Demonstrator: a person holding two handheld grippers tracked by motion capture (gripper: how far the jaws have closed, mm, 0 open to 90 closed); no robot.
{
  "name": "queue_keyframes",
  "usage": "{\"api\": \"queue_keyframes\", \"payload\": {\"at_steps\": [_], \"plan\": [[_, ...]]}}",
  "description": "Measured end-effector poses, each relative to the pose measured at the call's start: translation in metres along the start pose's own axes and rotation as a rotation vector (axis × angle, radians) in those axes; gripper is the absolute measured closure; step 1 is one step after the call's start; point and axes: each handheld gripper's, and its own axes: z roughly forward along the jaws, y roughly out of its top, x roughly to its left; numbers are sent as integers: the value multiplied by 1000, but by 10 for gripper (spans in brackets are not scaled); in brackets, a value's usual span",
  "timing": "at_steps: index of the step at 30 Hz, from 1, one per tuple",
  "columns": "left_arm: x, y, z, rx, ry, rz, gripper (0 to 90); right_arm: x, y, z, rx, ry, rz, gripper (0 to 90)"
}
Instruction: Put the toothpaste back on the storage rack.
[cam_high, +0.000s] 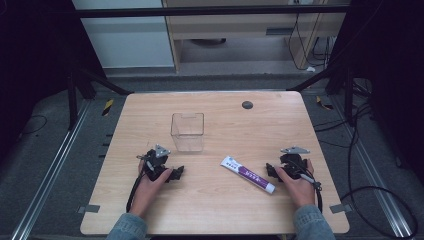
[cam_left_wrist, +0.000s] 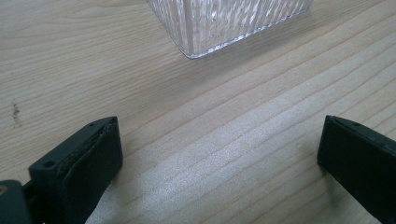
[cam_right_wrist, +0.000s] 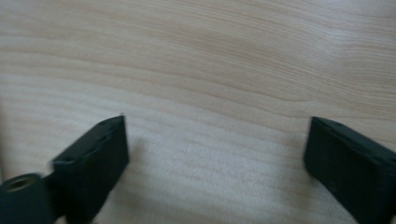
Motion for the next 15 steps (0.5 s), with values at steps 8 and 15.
{"api": "queue_keyframes", "payload": {"at_steps": [8, 15], "plan": [[0, 0, 0, -3, 0, -3, 0, 11, 8, -39, 4, 26, -115, 126], [0, 0, 1, -2, 0, -2, 0, 23, 15, -66, 32, 87, -182, 191]]}}
